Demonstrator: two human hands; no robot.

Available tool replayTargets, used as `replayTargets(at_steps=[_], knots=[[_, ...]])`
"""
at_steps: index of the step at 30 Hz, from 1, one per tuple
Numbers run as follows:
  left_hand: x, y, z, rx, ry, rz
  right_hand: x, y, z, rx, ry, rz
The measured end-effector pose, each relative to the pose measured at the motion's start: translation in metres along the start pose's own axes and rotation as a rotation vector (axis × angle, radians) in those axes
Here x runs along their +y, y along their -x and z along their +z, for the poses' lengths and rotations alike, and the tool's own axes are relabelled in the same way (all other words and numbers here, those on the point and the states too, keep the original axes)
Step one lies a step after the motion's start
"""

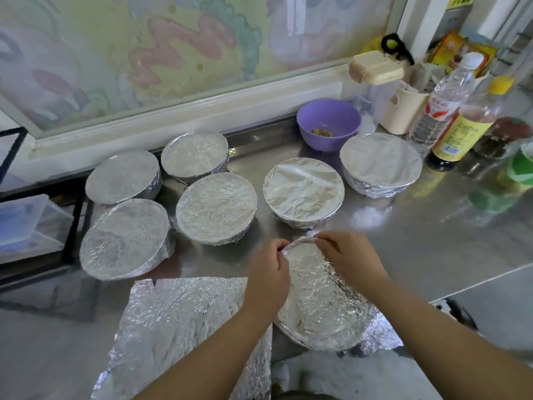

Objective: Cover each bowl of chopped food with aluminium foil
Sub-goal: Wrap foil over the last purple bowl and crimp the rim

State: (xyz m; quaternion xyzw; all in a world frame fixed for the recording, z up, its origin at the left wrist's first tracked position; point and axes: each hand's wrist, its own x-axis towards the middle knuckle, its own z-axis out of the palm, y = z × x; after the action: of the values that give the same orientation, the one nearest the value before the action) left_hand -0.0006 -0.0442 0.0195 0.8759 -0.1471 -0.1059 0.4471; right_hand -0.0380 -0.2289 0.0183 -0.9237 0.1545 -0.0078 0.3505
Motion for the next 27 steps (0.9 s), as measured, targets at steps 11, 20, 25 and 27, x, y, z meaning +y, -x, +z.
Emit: replayTargets(at_steps=[11, 20, 25, 27], knots=[[-0.001, -0.004, 0.000, -0.027, -0.065, 0.045, 0.001, -0.004, -0.002, -0.004, -0.009, -0.023], [0.003, 0.002, 0.004, 0.015, -0.101, 0.033, -0.027, -0.028, -0.008, -0.252, 0.144, -0.259], [0.007, 0.005, 0.003, 0.012, -0.102, 0.028, -0.025, -0.036, -0.012, -0.324, 0.147, -0.271], [0.008, 0.006, 0.003, 0.014, -0.107, 0.030, -0.024, -0.036, -0.011, -0.302, 0.133, -0.294]])
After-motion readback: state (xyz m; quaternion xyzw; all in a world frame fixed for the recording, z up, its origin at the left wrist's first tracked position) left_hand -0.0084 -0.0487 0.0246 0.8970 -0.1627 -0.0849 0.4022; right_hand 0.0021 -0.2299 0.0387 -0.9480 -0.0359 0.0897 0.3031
